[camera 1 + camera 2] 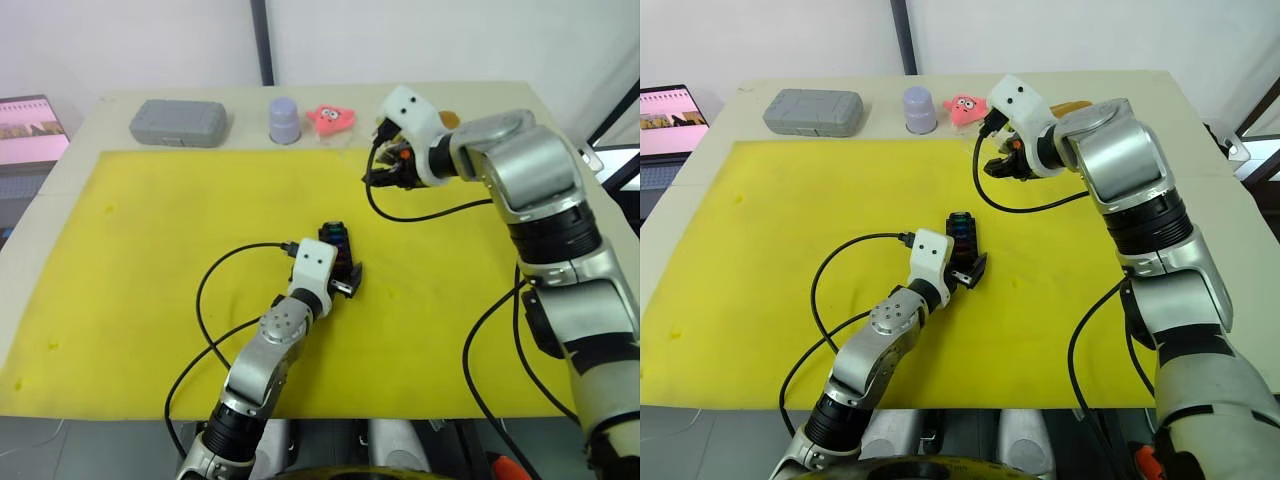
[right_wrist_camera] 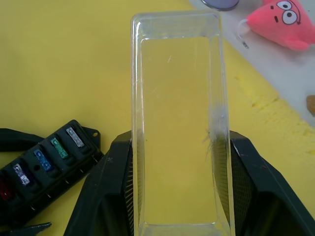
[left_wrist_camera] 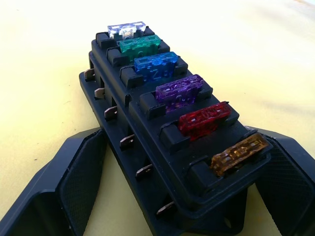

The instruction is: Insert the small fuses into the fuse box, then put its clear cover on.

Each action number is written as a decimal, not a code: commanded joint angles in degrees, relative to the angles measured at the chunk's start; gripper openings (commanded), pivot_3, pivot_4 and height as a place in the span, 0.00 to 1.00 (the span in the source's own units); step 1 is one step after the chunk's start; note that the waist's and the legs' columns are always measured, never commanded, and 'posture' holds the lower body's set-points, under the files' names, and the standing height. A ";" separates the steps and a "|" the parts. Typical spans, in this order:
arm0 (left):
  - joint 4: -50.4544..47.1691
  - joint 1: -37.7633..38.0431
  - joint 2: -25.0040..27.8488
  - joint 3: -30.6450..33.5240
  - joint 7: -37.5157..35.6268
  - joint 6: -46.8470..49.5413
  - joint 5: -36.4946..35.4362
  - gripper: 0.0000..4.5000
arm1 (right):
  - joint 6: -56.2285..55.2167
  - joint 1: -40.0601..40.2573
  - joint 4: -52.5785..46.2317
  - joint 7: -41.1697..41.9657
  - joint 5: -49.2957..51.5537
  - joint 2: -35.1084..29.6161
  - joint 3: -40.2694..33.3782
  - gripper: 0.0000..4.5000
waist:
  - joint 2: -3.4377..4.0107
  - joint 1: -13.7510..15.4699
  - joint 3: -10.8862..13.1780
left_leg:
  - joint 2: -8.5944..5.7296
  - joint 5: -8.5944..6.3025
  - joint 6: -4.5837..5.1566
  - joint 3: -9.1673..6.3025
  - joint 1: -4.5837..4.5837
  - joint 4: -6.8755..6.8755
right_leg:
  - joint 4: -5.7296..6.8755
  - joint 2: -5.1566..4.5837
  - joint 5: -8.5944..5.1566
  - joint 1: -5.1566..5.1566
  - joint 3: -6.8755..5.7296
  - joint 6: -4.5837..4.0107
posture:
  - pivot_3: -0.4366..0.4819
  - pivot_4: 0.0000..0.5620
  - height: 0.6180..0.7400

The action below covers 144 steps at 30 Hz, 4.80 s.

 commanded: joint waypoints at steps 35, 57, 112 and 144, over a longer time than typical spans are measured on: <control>18.70 -12.42 44.99 9.23 -73.98 -15.56 -17.32 0.57 | -6.19 6.78 -20.84 24.78 13.69 -13.18 3.84 0.38 | 0.06 -1.09 0.03 | 0.16 -0.19 0.32 -0.05 -0.07 -0.11 | -0.32 0.06 -0.01 0.03 -0.25 -0.10 | 0.48 0.27 0.92; 42.06 -26.13 27.44 3.97 -81.36 -32.41 -6.57 0.57 | 11.04 5.41 -27.15 9.65 14.90 -2.73 15.60 0.38 | 0.04 0.52 0.01 | -0.09 -0.14 0.25 -0.17 -0.09 0.08 | -0.28 -0.03 0.01 0.16 -0.36 -0.05 | 0.48 0.27 0.92; 40.81 -24.41 25.74 4.42 -79.93 -30.69 -5.28 0.57 | 3.87 2.98 -23.94 7.33 9.94 -4.45 19.82 0.99 | -0.01 0.42 -0.06 | -0.16 -0.15 0.33 -0.20 -0.01 0.09 | -0.28 -0.01 0.04 0.28 -0.41 0.00 | 0.48 0.27 0.92; 39.29 -22.55 26.14 3.95 -78.73 -31.36 -4.87 0.57 | -13.76 25.00 -29.54 9.53 21.36 -3.50 -4.72 0.16 | -0.38 0.39 -0.29 | -0.18 -0.18 0.40 -0.17 0.01 0.08 | -0.39 -0.08 0.04 0.36 -0.36 0.01 | 0.48 0.27 0.92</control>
